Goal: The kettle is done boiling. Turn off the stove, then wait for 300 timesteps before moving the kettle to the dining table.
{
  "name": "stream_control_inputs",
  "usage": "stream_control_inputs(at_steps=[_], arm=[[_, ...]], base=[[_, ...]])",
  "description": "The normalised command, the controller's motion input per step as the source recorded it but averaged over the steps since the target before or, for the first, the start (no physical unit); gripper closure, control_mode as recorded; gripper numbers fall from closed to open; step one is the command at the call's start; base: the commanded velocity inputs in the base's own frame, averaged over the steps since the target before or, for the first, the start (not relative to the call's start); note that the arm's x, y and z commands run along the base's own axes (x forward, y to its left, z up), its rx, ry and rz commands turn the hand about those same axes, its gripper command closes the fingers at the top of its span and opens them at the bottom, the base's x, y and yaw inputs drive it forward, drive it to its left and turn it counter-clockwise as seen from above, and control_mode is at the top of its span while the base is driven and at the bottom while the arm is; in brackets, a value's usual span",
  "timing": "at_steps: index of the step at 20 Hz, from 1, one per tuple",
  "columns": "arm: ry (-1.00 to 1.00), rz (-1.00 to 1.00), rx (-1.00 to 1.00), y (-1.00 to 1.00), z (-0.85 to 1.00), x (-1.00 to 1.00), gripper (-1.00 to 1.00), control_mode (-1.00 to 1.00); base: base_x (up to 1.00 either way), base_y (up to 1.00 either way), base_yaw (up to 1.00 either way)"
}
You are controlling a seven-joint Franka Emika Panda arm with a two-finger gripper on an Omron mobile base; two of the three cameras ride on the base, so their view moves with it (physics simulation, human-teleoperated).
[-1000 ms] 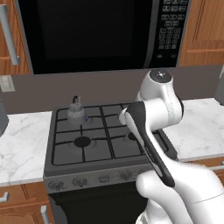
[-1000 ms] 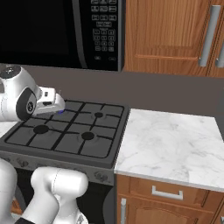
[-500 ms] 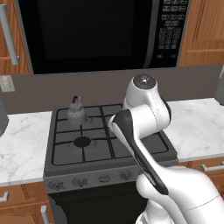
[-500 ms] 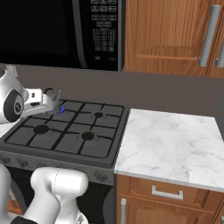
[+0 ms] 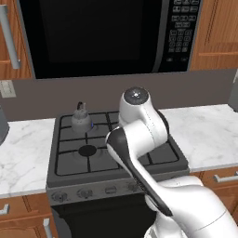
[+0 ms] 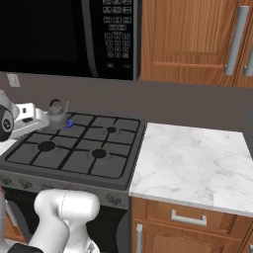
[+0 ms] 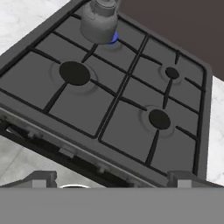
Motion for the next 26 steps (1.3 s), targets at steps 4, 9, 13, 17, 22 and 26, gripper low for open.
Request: stream_control_inputs(at_steps=[4, 9, 13, 17, 22, 26], arm=[[0.0, 0.05, -0.07, 0.29, -0.09, -0.12, -1.0, -1.0], [0.0, 0.05, -0.07, 0.29, -0.12, -0.12, -1.0, -1.0], [0.0, 0.05, -0.07, 0.3, -0.12, -0.12, -1.0, -1.0], [0.0, 0.06, -0.07, 0.3, -0.11, -0.09, -1.0, -1.0], [0.0, 0.09, -0.08, 0.24, -0.15, -0.08, -1.0, -1.0], [0.0, 0.09, -0.09, 0.21, -0.18, -0.1, -1.0, -1.0]], base=[[0.0, 0.0, 0.0], [0.0, 0.0, 0.0], [0.0, 0.0, 0.0], [0.0, 0.0, 0.0], [0.0, 0.0, 0.0], [0.0, 0.0, 0.0]])
